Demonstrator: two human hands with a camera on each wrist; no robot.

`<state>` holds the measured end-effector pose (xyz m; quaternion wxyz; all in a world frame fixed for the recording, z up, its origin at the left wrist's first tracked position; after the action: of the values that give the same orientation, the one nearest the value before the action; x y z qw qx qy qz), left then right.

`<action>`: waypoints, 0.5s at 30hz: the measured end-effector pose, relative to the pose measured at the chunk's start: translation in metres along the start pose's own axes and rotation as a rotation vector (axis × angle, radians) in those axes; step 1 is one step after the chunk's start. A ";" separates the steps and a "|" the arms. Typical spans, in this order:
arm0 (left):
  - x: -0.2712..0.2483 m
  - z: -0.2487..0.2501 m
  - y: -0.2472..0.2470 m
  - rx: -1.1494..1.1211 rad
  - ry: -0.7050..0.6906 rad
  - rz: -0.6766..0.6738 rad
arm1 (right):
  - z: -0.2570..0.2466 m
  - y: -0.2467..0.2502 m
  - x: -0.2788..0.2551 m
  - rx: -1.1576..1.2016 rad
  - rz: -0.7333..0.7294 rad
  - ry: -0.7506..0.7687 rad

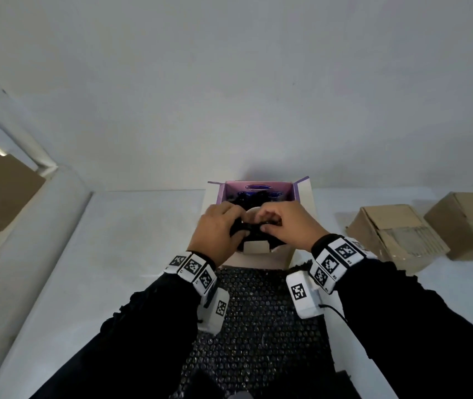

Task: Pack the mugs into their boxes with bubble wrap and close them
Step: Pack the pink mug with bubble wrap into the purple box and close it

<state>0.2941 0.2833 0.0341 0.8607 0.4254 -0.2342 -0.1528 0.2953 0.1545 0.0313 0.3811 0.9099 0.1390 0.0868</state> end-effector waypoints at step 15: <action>-0.002 -0.006 -0.032 0.356 0.017 -0.310 | 0.011 -0.030 -0.013 -0.655 -0.423 -0.069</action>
<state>0.2934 0.2692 0.0050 0.7402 0.6026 -0.1822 -0.2361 0.2798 0.1633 0.0012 0.6653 0.6936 0.2757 0.0153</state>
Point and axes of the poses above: each hand's wrist, its own x-axis towards the middle knuckle, its own y-axis out of the back of the hand, z = x × y, the point moved 10 cm from there along x, towards the middle knuckle, and after that the axes turned 4 degrees about -x, right-handed, at the moved point
